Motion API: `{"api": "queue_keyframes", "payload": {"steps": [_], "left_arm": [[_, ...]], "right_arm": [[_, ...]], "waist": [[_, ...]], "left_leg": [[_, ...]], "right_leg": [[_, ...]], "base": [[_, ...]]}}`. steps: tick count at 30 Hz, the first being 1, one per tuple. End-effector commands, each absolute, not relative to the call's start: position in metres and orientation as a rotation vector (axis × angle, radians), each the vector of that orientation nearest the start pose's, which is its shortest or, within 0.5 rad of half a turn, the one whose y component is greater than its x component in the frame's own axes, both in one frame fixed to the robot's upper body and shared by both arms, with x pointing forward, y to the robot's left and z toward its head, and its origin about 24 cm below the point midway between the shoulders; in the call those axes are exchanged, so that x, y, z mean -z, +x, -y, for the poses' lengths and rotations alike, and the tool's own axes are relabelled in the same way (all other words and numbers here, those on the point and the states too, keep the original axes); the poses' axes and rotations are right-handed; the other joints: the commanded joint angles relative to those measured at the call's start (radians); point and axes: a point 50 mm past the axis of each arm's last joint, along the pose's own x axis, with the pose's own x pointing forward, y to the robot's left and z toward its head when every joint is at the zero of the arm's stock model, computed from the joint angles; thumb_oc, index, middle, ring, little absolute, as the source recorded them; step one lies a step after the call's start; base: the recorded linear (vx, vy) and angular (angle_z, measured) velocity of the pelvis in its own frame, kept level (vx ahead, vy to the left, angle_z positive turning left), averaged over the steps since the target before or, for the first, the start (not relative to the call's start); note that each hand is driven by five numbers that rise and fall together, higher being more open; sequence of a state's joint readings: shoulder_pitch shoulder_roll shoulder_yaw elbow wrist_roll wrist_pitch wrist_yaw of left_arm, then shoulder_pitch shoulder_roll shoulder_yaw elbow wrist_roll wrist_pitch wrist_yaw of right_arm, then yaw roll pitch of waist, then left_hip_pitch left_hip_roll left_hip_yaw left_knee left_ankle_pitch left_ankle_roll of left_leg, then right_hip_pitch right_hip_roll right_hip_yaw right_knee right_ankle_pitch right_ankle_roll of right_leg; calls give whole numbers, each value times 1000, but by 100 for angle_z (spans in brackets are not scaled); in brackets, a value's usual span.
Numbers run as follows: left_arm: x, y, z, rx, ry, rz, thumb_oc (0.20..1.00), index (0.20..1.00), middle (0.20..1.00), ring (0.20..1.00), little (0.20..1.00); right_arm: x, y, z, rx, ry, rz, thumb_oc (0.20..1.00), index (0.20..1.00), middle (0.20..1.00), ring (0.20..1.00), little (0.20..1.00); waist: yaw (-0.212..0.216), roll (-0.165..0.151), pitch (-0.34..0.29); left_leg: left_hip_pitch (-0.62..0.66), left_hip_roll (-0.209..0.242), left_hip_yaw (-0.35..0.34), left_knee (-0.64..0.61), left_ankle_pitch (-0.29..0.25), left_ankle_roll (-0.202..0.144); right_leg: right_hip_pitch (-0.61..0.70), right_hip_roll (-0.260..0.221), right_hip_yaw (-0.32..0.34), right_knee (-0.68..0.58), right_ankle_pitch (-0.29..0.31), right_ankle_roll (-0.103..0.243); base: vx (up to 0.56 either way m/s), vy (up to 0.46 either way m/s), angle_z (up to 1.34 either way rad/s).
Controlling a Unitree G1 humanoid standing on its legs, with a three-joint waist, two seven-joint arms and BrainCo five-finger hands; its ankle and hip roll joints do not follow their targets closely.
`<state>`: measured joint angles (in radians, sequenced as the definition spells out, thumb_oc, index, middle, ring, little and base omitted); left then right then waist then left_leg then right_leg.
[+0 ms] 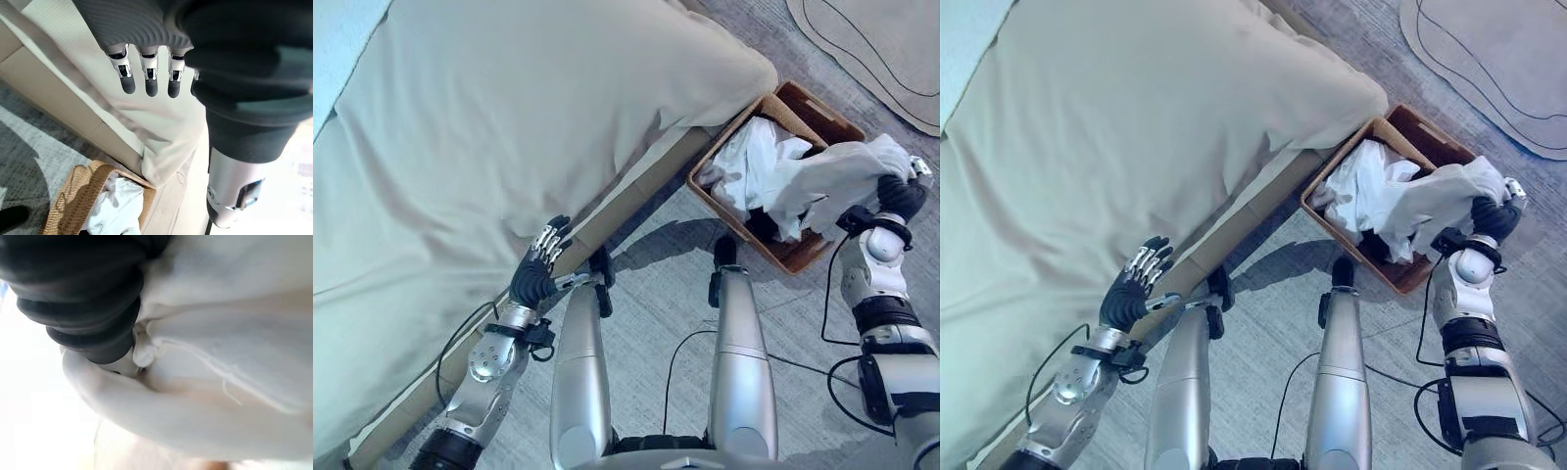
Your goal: Pick up clothes into the bucket
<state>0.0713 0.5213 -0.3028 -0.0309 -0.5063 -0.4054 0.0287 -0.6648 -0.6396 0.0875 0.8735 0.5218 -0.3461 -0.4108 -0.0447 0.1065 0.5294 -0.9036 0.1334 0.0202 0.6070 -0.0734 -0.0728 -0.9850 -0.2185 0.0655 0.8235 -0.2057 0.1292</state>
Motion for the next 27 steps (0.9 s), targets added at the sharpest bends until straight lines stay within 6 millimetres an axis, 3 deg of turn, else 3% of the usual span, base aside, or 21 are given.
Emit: {"api": "queue_keyframes", "payload": {"steps": [1,4,7,15,19,20,22,27], "left_arm": [[-77,220,-178,242,-100,301,1000,1000,1000,1000,1000],[-80,223,-173,257,-100,314,1000,1000,1000,1000,1000],[-82,225,-172,258,-97,323,1000,1000,1000,1000,1000],[-84,226,-175,242,-56,331,1000,1000,1000,1000,1000],[-86,226,-177,232,-50,337,1000,1000,1000,1000,1000],[-86,226,-177,232,-51,336,1000,1000,1000,1000,1000],[-85,227,-177,234,-49,334,1000,1000,1000,1000,1000],[-88,229,-175,241,-40,351,1000,1000,1000,1000,1000]], "right_arm": [[-144,341,335,660,-227,220,200,200,200,200,200],[-125,345,340,726,-242,69,200,200,200,200,200],[-120,343,346,757,-241,24,200,200,200,200,200],[-110,325,372,867,-293,-76,200,200,200,200,200],[-104,307,393,920,-442,-163,200,200,200,200,200],[-104,307,393,920,-443,-163,269,269,269,269,269],[-102,304,396,922,-489,-180,1000,1000,1000,1000,1000],[-98,306,390,870,-528,-180,1000,1000,1000,1000,1000]], "waist": [[-22,-6,-65],[-7,2,-73],[-3,6,-76],[6,3,-89],[2,-1,-94],[2,-1,-94],[0,-2,-98],[-6,-10,-102]], "left_leg": [[-51,-67,34,144,-121,44],[-66,-77,24,129,-111,45],[-73,-82,19,129,-110,46],[-83,-95,8,123,-110,51],[-86,-94,9,120,-110,52],[-85,-94,9,120,-110,52],[-86,-94,10,117,-108,54],[-85,-91,12,119,-110,55]], "right_leg": [[-20,28,-86,-95,119,-23],[-32,27,-92,-98,115,-24],[-38,23,-94,-93,113,-23],[-47,22,-98,-89,103,-24],[-51,21,-94,-93,110,-23],[-51,21,-94,-93,110,-23],[-53,23,-93,-98,112,-23],[-48,24,-92,-103,115,-23]], "base": [[-8,-12,12],[5,-18,13],[21,-9,10],[15,0,8],[2,2,1],[0,0,0],[0,0,0],[0,0,0]]}}
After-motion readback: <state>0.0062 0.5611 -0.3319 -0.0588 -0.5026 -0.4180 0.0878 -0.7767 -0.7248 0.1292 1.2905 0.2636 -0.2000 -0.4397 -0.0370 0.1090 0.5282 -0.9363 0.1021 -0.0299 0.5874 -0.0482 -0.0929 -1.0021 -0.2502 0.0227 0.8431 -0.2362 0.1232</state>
